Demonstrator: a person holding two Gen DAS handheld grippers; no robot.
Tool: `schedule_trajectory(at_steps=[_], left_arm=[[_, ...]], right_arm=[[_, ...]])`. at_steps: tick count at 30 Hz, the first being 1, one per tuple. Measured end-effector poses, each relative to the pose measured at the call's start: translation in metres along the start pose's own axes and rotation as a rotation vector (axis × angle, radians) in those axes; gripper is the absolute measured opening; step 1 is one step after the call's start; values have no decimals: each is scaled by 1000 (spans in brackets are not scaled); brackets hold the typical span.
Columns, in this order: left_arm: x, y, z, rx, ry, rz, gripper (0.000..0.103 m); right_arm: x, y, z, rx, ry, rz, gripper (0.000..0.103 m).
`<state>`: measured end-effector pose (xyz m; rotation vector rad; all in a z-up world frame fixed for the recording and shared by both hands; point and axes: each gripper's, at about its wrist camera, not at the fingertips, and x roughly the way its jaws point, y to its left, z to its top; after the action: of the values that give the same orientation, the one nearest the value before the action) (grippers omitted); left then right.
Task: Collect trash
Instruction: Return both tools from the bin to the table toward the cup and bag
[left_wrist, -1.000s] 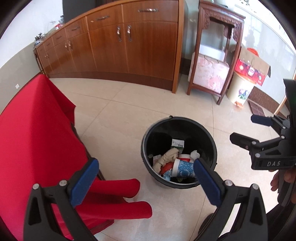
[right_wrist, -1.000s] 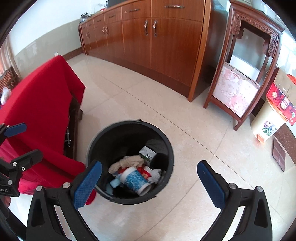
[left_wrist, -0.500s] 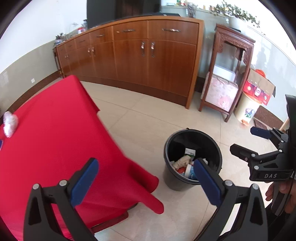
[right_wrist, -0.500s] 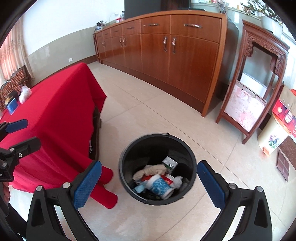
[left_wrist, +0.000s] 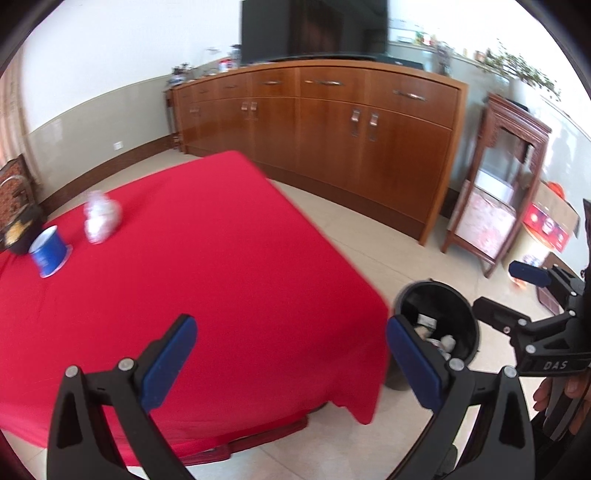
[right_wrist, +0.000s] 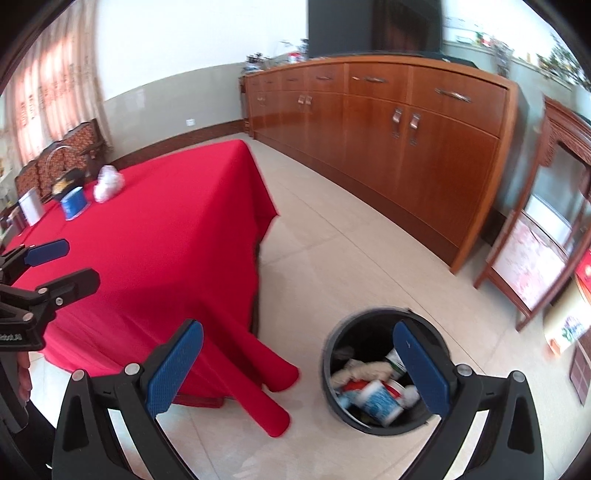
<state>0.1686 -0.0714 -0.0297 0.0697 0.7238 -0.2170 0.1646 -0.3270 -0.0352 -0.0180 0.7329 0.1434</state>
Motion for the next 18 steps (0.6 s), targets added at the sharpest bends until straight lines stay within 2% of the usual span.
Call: schedule_trajectory(at_steps=[7,14,18], left_arm=[[-12,68,-4,-80,-10,102,103],[-27,134,-13,-147,-16,203,103],[-30,168,-16,-184,-10,250,103]], right_arm=[[14,56,27,-51,-33,107,103],[39,120,54,-141,36,183,103],[53,160,68,-205,36,223,103]])
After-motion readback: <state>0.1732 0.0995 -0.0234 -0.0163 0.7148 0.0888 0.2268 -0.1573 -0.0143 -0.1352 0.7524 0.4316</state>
